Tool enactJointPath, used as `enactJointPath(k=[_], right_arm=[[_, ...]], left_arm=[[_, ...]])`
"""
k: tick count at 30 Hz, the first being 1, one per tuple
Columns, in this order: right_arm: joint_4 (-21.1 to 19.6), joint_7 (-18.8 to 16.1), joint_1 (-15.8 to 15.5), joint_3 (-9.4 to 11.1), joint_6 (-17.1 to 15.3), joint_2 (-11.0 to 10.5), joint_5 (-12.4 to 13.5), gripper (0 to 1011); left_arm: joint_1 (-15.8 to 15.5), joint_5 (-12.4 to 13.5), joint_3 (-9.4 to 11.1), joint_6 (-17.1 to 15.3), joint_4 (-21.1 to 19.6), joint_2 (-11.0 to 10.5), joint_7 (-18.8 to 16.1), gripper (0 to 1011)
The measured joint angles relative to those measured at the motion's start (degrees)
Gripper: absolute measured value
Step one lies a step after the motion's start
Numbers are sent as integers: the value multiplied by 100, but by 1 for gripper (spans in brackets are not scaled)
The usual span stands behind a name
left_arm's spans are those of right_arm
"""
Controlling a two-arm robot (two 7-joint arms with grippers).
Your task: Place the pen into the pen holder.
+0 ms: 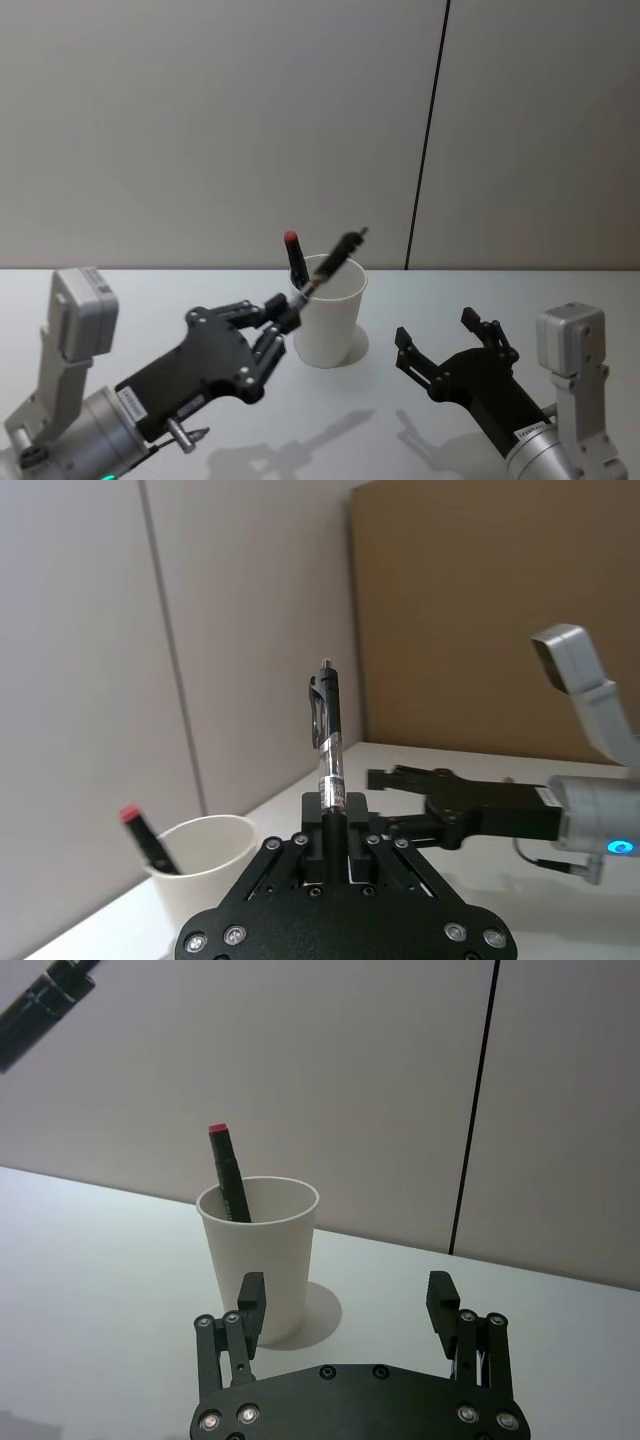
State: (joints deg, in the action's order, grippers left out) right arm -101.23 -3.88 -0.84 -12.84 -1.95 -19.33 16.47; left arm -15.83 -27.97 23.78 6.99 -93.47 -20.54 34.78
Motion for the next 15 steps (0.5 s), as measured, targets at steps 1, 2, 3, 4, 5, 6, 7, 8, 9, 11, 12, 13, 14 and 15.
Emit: enactJointPath(k=[1, 2, 3, 4, 5, 6, 7, 8, 9, 11, 12, 13, 14, 15], right_arm=[[0, -18, 0, 7, 0, -1, 2, 1001], [0, -29, 1, 13, 1, -4, 6, 1001], [0, -59, 1, 21, 3, -13, 23, 1001], [0, -77, 1, 26, 4, -19, 34, 1001], [-1, -106, 1, 33, 6, -24, 49, 1001], [-3, -157, 0, 48, 10, -39, 80, 1001], [-6, -183, -2, 58, 12, -51, 95, 1001], [-10, -211, -5, 67, 15, -61, 112, 1001], [-16, -241, -10, 77, 18, -72, 132, 1001], [-37, -359, -29, 113, 24, -107, 216, 1001], [-46, -404, -36, 125, 25, -119, 251, 1001], [-55, -431, -44, 137, 25, -131, 272, 1001], [-76, -514, -66, 163, 25, -159, 342, 1001], [-92, -555, -75, 181, 25, -170, 376, 1001]], left_arm=[[-31, -19, 22, 0, 33, 6, 47, 141], [-95, -60, 68, -1, 100, 18, 151, 141], [-134, -75, 98, -3, 143, 25, 193, 141], [-189, -107, 146, -12, 209, 36, 280, 141], [-189, -107, 146, -12, 209, 36, 280, 141], [-244, -133, 188, -25, 270, 44, 351, 141], [-273, -143, 210, -30, 301, 50, 377, 141], [-321, -164, 248, -41, 353, 60, 435, 141], [-342, -175, 264, -48, 380, 63, 463, 141], [-384, -193, 296, -57, 429, 71, 512, 141], [-419, -208, 323, -66, 470, 76, 556, 141], [-434, -215, 335, -70, 487, 79, 575, 141], [-450, -222, 348, -73, 505, 82, 596, 141], [-478, -235, 370, -80, 534, 88, 629, 141]])
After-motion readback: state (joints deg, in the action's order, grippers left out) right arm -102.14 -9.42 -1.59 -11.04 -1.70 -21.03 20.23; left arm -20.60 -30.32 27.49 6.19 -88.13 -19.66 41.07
